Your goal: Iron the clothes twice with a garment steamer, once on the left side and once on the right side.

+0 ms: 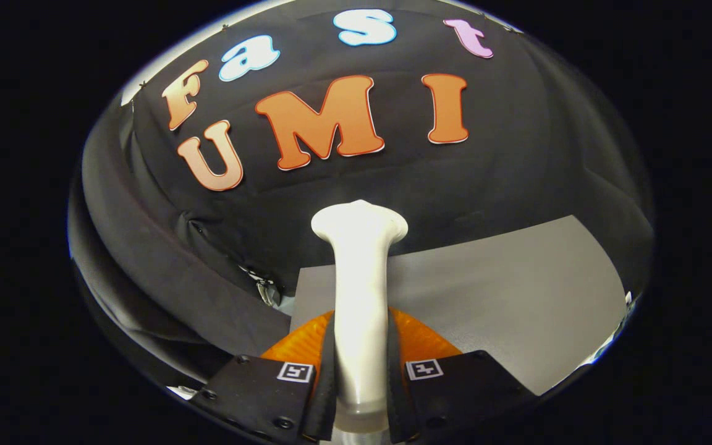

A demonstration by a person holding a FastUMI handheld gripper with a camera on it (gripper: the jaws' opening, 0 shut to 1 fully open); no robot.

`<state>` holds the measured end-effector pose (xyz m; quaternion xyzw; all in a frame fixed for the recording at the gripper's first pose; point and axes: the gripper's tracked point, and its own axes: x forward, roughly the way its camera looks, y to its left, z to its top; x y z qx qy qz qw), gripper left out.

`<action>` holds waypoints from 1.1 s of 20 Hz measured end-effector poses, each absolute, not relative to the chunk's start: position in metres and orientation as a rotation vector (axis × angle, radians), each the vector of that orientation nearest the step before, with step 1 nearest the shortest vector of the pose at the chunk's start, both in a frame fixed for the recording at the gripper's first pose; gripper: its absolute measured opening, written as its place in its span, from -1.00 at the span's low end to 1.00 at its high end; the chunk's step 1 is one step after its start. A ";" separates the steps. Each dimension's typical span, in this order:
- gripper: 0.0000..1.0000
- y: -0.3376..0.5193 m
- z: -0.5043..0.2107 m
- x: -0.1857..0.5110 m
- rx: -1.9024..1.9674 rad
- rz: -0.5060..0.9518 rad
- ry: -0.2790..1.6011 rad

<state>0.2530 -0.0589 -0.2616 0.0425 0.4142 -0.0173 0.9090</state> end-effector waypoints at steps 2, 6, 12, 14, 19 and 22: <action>-0.19 -0.062 -0.249 0.236 0.068 -0.044 0.807; -0.19 -0.065 -0.227 0.205 0.061 -0.075 0.708; -0.19 -0.064 -0.204 0.157 0.073 -0.137 0.569; -0.19 -0.061 -0.192 0.143 0.062 -0.145 0.522; -0.20 -0.035 -0.153 0.104 0.055 -0.146 0.399; -0.20 -0.022 -0.141 0.076 0.030 -0.160 0.337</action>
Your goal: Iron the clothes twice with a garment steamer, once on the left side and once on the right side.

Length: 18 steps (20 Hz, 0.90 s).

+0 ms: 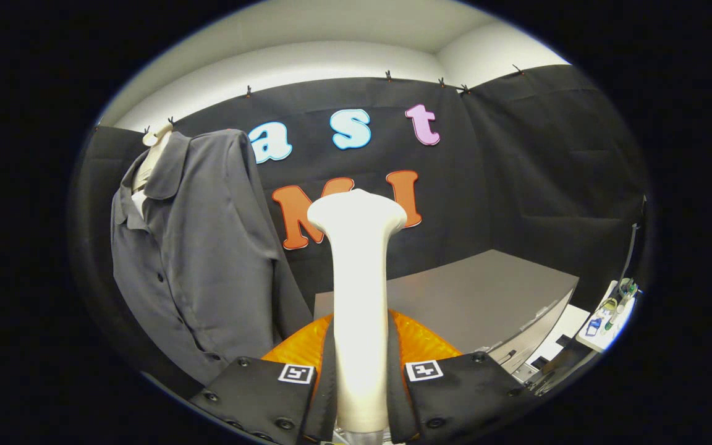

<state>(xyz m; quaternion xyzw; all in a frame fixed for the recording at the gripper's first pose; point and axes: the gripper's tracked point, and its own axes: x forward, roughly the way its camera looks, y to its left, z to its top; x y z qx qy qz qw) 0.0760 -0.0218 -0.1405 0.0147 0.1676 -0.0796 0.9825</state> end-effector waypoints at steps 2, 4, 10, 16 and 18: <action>-0.20 -0.011 -0.132 0.061 0.018 -0.153 0.311; -0.20 -0.002 -0.126 0.049 0.016 -0.143 0.296; -0.20 0.032 -0.114 0.015 -0.074 -0.156 0.244; -0.20 0.096 -0.110 -0.002 -0.058 -0.091 0.190; -0.20 0.115 -0.111 -0.004 -0.056 -0.074 0.175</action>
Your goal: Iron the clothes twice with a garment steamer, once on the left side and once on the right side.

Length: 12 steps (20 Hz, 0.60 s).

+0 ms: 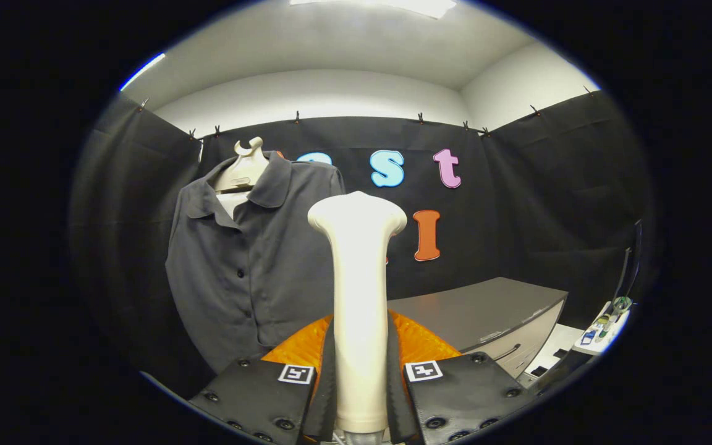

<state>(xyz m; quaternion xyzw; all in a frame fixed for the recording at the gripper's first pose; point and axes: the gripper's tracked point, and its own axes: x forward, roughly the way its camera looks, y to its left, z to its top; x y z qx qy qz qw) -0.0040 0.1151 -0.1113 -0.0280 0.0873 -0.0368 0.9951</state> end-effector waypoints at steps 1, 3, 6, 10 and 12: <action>-0.20 0.125 -0.112 -0.001 -0.066 -0.069 0.167; -0.20 0.146 -0.116 0.003 -0.073 -0.049 0.159; -0.20 0.173 -0.126 0.018 -0.084 -0.024 0.159; -0.20 0.201 -0.137 0.039 -0.106 -0.016 0.153; -0.20 0.211 -0.145 0.050 -0.109 -0.012 0.159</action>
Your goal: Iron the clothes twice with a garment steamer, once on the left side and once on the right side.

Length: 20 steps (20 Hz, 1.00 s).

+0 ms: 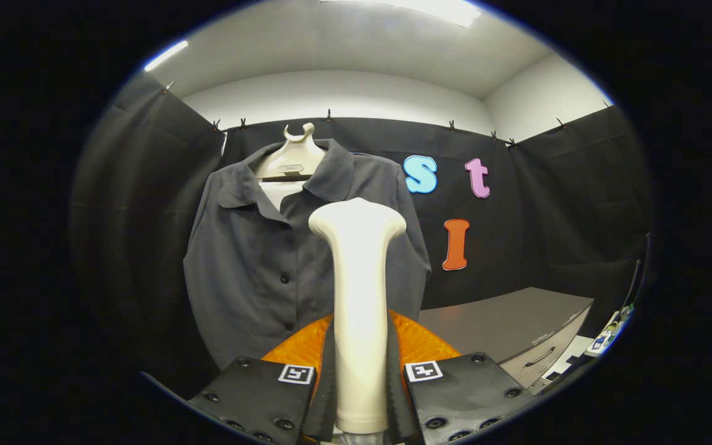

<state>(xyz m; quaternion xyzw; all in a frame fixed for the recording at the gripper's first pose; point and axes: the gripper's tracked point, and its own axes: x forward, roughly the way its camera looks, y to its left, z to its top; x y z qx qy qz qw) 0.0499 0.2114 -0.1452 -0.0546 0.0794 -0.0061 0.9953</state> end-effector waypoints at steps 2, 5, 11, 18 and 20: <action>-0.20 0.219 -0.150 0.061 -0.114 -0.017 0.157; -0.20 0.222 -0.161 0.075 -0.131 -0.032 0.164; -0.20 0.226 -0.171 0.083 -0.132 -0.039 0.170; -0.20 0.223 -0.180 0.079 -0.147 -0.046 0.174; -0.20 0.222 -0.187 0.076 -0.149 -0.048 0.182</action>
